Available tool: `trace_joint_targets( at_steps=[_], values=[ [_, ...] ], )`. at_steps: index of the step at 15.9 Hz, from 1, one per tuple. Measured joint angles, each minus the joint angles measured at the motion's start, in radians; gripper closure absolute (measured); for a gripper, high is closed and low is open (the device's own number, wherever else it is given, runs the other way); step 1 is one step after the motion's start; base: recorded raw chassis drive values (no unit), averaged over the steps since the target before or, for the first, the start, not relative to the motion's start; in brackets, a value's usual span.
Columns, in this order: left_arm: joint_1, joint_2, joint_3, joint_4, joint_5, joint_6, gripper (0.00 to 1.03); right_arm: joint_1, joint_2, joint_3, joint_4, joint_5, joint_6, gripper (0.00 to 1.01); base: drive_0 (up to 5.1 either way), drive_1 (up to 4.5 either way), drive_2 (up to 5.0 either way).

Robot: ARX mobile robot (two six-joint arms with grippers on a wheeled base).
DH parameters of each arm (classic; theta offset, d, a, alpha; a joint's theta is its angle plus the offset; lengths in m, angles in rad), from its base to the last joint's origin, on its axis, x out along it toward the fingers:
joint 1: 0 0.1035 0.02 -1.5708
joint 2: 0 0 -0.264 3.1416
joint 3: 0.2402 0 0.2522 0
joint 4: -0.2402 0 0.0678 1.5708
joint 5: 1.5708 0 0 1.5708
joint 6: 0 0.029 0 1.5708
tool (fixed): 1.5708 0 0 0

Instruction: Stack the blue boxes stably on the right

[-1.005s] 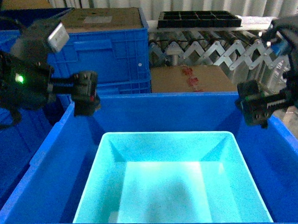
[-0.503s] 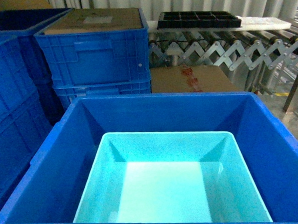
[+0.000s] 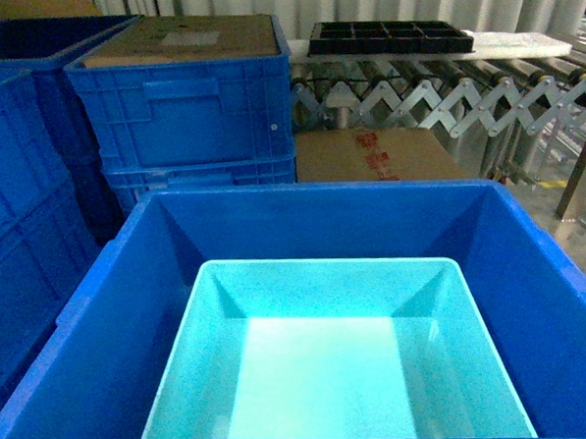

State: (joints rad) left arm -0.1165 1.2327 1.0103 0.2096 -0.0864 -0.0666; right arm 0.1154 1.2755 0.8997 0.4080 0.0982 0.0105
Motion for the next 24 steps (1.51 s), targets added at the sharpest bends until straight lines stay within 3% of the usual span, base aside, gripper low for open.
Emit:
trace_joint_targets(
  at_steps=[2, 5, 6, 8, 14, 20, 21, 24],
  values=[
    [0.024, -0.13, -0.254, 0.176, -0.008, 0.042, 0.47, -0.031, -0.105, -0.212, 0.107, -0.002, -0.003, 0.56, 0.0, 0.0, 0.0],
    [0.049, -0.239, -0.513, 0.283, 0.016, 0.049, 0.83, -0.046, -0.219, -0.44, 0.192, -0.034, -0.004, 0.93, 0.0, 0.0, 0.0],
    [0.082, -0.293, -0.602, 0.314, 0.064, 0.049, 1.01, -0.083, -0.275, -0.524, 0.215, -0.074, -0.008, 0.99, 0.0, 0.0, 0.0],
    [0.123, -0.366, -0.69, 0.344, 0.076, 0.051, 1.01, -0.123, -0.344, -0.607, 0.231, -0.088, -0.008, 0.99, 0.0, 0.0, 0.0],
    [0.116, -0.562, -0.876, 0.322, 0.086, 0.052, 1.01, -0.116, -0.555, -0.78, 0.185, -0.099, -0.008, 0.99, 0.0, 0.0, 0.0],
    [0.116, -0.767, -0.961, 0.2, 0.086, 0.052, 1.01, -0.116, -0.78, -0.855, 0.038, -0.099, -0.008, 0.99, 0.0, 0.0, 0.0],
    [0.116, -0.803, -0.969, 0.173, 0.086, 0.052, 1.01, -0.116, -0.795, -0.887, 0.081, -0.098, -0.008, 0.99, 0.0, 0.0, 0.0],
    [0.116, -0.87, -0.996, 0.148, 0.087, 0.052, 1.01, -0.116, -0.902, -0.887, -0.028, -0.098, -0.008, 0.99, 0.0, 0.0, 0.0]
  ],
)
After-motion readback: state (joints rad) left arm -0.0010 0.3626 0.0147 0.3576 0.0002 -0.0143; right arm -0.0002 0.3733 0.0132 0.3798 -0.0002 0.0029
